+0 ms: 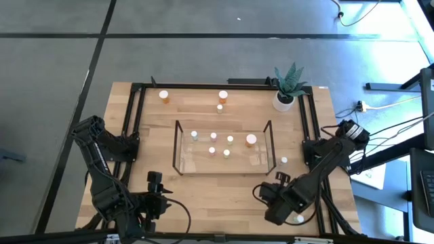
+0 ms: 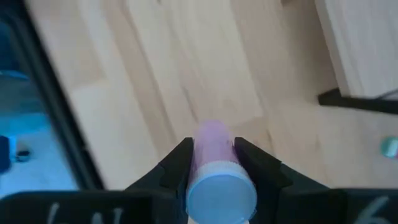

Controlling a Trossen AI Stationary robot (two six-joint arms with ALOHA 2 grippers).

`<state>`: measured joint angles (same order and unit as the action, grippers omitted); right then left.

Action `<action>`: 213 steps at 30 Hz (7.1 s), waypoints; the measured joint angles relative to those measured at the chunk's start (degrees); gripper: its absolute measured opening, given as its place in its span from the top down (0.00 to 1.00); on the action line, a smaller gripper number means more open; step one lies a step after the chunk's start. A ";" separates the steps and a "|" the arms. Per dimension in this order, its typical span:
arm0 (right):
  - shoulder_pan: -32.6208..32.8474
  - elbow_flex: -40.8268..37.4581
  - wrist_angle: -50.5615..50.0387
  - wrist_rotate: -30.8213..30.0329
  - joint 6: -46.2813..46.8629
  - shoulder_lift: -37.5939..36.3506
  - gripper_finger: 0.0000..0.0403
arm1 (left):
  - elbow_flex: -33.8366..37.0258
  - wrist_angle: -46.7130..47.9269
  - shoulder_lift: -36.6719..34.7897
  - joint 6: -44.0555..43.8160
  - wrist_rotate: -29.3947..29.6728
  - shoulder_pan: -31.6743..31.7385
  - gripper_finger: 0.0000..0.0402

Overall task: Pick and place medicine bottles onto shelf by color
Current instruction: Put the pink pill bottle on the shelf aligned with the other pink pill bottles, then put the bottom blue pill bottle on the shelf aligned with the other blue pill bottle

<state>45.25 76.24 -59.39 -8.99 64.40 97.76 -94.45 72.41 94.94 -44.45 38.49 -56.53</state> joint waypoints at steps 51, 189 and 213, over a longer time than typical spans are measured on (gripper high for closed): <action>-31.94 50.02 -10.63 1.56 -33.50 34.82 0.74 | 0.00 0.02 0.00 -0.02 -0.02 0.00 0.54; 14.34 36.29 -30.63 17.20 57.07 23.45 0.49 | 0.00 -0.03 0.00 -0.08 -0.47 0.00 0.54; 14.19 28.92 -29.81 20.83 53.88 23.30 0.49 | 0.00 -0.03 0.00 0.04 -0.45 -0.02 0.54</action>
<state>59.44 105.15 -89.21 11.84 118.28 121.05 -94.45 72.38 94.94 -44.40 38.04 -56.55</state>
